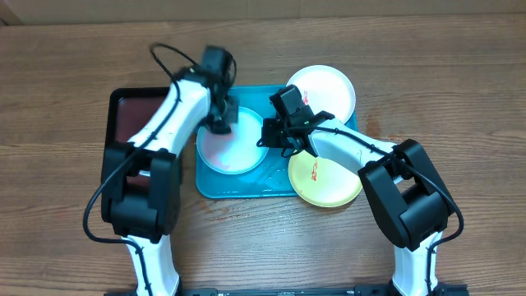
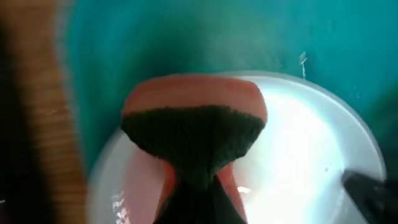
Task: Clean dirty plates on tray and stack at the side
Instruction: 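Scrub the light blue plate with the sponge in the left gripper, then lift the light blue plate with right gripper and place it right of tray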
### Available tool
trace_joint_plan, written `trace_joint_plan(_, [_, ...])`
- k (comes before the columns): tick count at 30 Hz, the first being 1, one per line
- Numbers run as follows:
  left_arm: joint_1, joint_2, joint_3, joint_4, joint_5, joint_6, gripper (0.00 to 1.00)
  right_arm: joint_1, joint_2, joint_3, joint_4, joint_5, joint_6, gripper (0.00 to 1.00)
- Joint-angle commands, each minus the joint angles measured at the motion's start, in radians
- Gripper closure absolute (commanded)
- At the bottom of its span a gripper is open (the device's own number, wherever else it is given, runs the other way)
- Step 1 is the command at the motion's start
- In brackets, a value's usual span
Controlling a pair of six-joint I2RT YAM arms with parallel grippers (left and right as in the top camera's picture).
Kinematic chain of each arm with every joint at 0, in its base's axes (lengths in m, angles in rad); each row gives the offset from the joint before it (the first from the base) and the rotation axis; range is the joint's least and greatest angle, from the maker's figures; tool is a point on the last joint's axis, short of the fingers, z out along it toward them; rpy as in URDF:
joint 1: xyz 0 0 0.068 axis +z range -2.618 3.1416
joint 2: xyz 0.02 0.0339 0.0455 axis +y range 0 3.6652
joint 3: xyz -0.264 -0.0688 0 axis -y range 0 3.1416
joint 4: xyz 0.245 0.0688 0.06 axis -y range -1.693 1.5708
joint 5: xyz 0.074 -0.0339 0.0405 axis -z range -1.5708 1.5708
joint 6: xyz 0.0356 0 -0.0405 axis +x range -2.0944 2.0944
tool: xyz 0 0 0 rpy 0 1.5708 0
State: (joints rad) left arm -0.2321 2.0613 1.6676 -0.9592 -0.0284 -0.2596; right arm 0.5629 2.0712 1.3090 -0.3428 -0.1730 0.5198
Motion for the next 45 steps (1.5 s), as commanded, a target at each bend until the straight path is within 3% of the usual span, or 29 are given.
trace_joint_plan(1, [0.032, -0.008, 0.183, -0.095, -0.057, -0.032, 0.96, 0.003, 0.009, 0.021, -0.005, -0.008, 0.010, 0.96])
trace_joint_plan(6, [0.058, -0.008, 0.416, -0.325, -0.057, -0.016, 0.96, 0.003, -0.005, 0.033, -0.034, -0.008, 0.032, 0.96])
trace_joint_plan(11, [0.066, -0.008, 0.501, -0.416, -0.058, 0.021, 0.96, 0.009, -0.059, 0.121, -0.198, 0.034, 0.014, 0.96])
trace_joint_plan(16, [0.063, -0.007, 0.484, -0.425, -0.053, 0.020, 0.95, 0.061, -0.136, 0.218, -0.404, 0.296, -0.004, 0.96])
trace_joint_plan(24, [0.062, -0.007, 0.454, -0.430, -0.046, 0.008, 0.96, 0.205, -0.237, 0.237, -0.520, 0.757, -0.034, 0.96])
trace_joint_plan(36, [0.062, -0.007, 0.454, -0.431, 0.027, 0.008, 0.96, 0.444, -0.246, 0.237, -0.579, 1.426, -0.022, 0.96])
trace_joint_plan(45, [0.062, -0.007, 0.454, -0.430, 0.042, 0.008, 0.96, 0.520, -0.246, 0.237, -0.580, 1.678, -0.022, 0.96])
